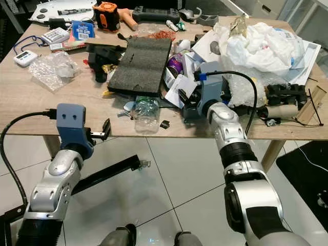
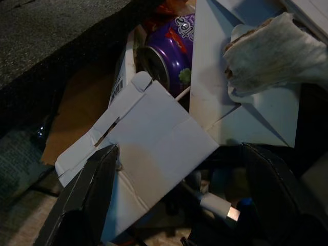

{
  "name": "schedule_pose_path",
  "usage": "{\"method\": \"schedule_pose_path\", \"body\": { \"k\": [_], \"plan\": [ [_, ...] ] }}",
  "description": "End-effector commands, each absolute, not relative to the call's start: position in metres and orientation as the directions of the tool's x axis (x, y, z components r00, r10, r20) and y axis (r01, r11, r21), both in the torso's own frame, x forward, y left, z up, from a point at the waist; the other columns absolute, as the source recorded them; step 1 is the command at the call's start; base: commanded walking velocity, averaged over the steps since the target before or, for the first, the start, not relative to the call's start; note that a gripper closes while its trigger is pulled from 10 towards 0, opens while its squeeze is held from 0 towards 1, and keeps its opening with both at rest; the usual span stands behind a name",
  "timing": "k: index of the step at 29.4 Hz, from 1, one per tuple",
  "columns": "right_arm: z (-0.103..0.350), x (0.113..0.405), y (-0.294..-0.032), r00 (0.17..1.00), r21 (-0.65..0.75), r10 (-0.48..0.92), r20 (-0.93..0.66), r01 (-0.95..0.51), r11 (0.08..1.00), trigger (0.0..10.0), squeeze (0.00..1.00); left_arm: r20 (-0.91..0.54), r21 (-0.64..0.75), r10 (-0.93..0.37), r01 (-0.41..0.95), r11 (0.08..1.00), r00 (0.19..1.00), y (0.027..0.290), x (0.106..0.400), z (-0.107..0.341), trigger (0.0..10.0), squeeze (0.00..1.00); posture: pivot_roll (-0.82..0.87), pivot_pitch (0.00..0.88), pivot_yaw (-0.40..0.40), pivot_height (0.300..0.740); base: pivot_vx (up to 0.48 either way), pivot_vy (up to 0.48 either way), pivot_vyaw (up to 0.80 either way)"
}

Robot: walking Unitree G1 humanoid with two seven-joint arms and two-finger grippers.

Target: Picking trash to rubbish bin

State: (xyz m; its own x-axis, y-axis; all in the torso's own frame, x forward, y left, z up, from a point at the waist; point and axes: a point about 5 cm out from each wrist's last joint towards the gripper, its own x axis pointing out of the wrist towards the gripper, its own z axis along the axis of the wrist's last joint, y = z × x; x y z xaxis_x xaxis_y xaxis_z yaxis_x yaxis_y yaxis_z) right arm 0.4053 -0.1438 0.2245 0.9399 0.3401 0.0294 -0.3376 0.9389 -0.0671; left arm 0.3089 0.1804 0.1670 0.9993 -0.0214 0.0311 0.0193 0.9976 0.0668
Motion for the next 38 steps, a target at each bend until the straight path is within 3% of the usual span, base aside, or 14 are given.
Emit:
{"method": "schedule_pose_path", "body": {
  "k": [1,26,38],
  "plan": [
    [0.201,0.400,-0.150,0.939,-0.037,0.339,-0.058,-0.341,0.939,10.0,0.00,0.015,0.075,-0.026,0.025,0.997,1.000,0.181,0.308,0.165,10.0,0.00,0.05,0.264,-0.015,0.740,0.000,0.000,0.00],
    [0.176,0.373,-0.161,0.919,-0.040,0.353,-0.173,-0.365,0.930,10.0,0.00,0.015,0.079,-0.043,0.042,0.996,0.999,0.179,0.310,0.166,10.0,0.00,0.05,0.233,-0.009,0.740,0.000,0.000,0.00],
    [0.207,0.376,-0.163,0.943,-0.001,0.329,-0.045,-0.330,0.944,10.0,0.00,0.016,0.078,-0.040,0.039,0.996,0.999,0.179,0.311,0.166,10.0,0.00,0.05,0.236,-0.010,0.740,0.000,0.000,0.00]
  ]
}}
